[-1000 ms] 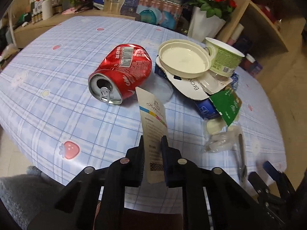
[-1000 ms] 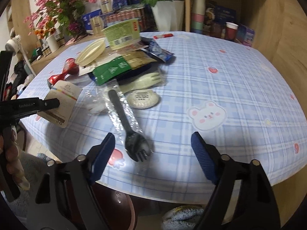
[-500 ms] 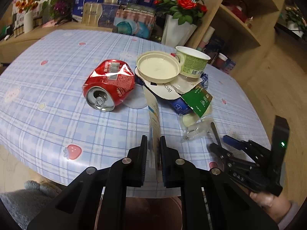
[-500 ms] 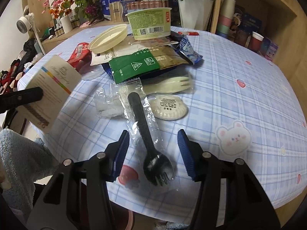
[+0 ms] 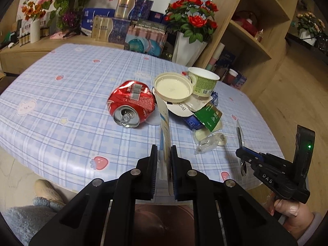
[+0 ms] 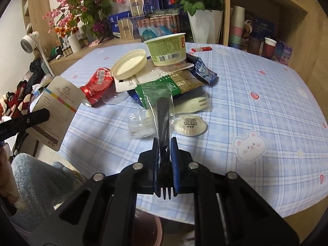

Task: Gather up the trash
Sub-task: 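Release the fork into the brown bin with the right tool while the left tool carries the card over it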

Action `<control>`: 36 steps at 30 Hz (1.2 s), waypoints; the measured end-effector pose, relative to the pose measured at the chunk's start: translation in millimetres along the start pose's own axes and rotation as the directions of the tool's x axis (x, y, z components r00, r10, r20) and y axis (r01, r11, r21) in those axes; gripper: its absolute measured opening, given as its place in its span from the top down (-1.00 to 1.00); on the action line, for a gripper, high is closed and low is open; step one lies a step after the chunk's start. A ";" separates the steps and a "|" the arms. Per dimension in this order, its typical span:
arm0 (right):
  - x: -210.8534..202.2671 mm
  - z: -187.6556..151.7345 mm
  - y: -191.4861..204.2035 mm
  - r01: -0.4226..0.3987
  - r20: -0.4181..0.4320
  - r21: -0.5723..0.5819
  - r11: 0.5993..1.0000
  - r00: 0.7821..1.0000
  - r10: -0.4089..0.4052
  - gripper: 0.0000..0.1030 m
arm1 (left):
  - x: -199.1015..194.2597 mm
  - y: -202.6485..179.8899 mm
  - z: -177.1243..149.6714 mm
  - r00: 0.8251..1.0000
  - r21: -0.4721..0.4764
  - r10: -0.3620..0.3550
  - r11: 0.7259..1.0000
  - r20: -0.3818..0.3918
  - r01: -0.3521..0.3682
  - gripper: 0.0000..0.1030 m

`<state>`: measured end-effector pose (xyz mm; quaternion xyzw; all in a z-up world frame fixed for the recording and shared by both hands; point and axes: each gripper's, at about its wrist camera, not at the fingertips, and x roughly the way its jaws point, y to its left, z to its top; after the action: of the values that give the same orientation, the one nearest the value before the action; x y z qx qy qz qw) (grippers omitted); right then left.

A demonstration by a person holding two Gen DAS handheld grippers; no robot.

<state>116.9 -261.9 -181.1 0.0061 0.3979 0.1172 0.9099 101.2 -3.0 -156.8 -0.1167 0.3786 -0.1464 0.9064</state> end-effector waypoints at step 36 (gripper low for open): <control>-86.9 -78.5 65.5 -0.072 -0.020 -0.032 0.997 0.997 0.071 0.71 | -130.4 18.8 -58.1 0.992 0.011 0.002 1.000 0.129 -0.004 0.76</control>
<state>-10.7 -223.6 -165.1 0.0042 0.4039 0.1563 0.9013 -24.8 54.7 -117.7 -0.1200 0.3187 -0.1393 0.9298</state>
